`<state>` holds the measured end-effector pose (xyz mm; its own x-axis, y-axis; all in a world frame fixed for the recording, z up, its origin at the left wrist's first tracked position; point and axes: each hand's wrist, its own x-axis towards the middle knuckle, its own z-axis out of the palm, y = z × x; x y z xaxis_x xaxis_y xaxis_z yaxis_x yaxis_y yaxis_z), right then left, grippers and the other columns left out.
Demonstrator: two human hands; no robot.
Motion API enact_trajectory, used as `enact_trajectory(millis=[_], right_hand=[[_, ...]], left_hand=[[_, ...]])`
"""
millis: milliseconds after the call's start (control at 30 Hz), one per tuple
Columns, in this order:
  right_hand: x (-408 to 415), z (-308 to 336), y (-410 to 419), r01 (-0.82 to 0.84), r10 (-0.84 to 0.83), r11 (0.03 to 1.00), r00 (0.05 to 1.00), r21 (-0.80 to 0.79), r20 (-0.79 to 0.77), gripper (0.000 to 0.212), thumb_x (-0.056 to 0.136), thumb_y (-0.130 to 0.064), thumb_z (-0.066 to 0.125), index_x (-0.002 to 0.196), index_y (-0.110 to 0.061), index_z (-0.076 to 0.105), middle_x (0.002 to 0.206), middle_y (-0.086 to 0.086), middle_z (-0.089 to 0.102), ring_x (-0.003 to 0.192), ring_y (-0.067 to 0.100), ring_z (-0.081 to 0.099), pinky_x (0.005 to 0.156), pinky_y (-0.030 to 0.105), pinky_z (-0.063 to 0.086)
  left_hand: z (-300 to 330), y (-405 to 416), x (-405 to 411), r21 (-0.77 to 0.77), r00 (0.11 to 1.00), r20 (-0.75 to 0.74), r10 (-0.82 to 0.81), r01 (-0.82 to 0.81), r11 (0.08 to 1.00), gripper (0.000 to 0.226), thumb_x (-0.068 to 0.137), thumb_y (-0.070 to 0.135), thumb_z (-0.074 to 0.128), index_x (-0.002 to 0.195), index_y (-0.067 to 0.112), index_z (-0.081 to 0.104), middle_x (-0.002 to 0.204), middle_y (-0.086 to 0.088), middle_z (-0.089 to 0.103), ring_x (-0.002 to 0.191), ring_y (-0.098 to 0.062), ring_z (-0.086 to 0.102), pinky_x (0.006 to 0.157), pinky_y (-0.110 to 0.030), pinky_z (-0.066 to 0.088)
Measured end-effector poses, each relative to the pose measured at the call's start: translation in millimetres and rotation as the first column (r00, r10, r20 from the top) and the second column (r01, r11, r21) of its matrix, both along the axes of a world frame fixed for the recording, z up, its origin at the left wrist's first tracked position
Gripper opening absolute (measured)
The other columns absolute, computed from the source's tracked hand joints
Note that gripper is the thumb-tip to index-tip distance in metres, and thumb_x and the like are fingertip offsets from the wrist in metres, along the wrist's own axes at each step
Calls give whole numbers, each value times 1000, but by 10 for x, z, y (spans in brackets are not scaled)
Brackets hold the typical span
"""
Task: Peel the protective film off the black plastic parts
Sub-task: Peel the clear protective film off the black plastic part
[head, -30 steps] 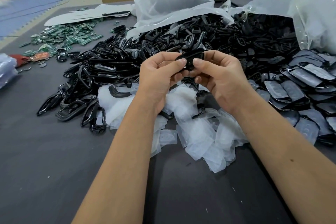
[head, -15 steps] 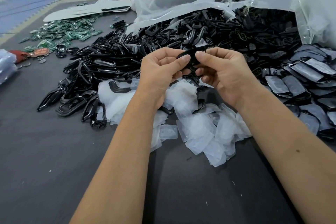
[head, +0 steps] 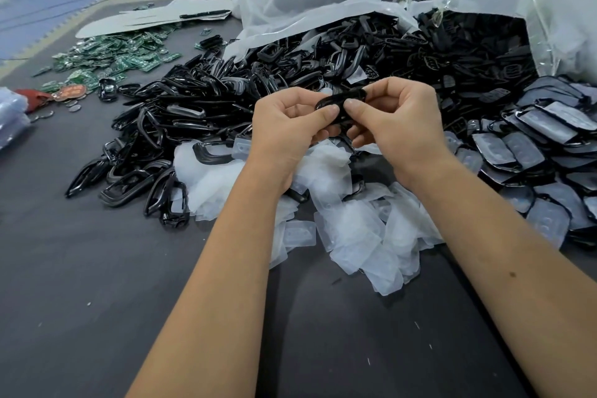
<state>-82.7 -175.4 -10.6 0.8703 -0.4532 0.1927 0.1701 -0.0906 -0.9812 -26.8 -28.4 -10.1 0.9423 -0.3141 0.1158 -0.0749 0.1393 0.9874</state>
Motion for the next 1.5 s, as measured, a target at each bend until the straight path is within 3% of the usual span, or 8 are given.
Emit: enact_trajectory(millis=[400,533,633,700,800,1000,1200,1500], right_hand=[[6,100,1,85,-90,928,996,-363,3,33,85,-10,84,103,-6,57,61,7,70,44,19,68,43,32,55],[-30,209,85,100,-126,801,992,-590,-2,41,83,-26,88,101,-11,53,67,4,70,52,15,68,55,30,54],[-82,366,198,-333,264,709,943,-621,-204,24,83,-21,88,88,-13,66,64,2,71,51,14,70,48,29,55],[-113,411,342,-618,480,504,781,-603,-399,17,81,-21,89,84,-22,72,67,-3,73,54,6,68,52,19,52],[-102,313,582,-650,512,361,737,-669,-441,21,77,-26,92,87,-26,74,70,-6,72,58,1,62,58,12,45],[-92,297,547,-477,379,443,867,-759,-324,19,83,-29,87,75,-21,71,62,-9,62,58,4,56,57,15,41],[-132,416,305,-649,145,368,748,-666,-648,46,56,-59,95,72,-25,69,66,-9,68,61,9,67,55,29,56],[-83,405,177,-652,204,446,742,-614,-639,13,87,-11,71,78,-20,72,67,1,74,55,18,73,50,35,62]], left_hand=[[75,18,7,126,987,156,31,-51,991,22,85,-12,75,99,5,77,72,-18,54,66,-32,62,55,-17,52],[164,214,104,143,984,175,43,-69,987,23,84,-13,76,101,1,78,74,-13,50,57,-22,64,58,-18,53],[187,393,189,89,974,172,147,-164,982,24,84,-11,75,101,5,79,69,-4,55,57,-17,69,58,-18,53],[168,465,216,-4,965,126,232,-233,972,23,85,-11,74,98,7,79,64,1,58,57,-15,69,56,-18,53],[121,498,220,-124,945,73,318,-308,943,22,86,-10,72,97,9,78,61,2,60,57,-15,69,54,-18,50],[129,577,278,-274,900,22,436,-414,868,21,88,-7,74,101,8,76,66,2,52,60,-16,69,58,-20,51],[132,455,239,-274,932,9,363,-346,897,21,88,-9,72,99,8,76,72,-6,55,59,-15,69,57,-18,51],[105,138,66,-205,968,38,247,-235,950,22,89,-10,71,101,7,75,57,9,52,56,-13,67,57,-18,50]])
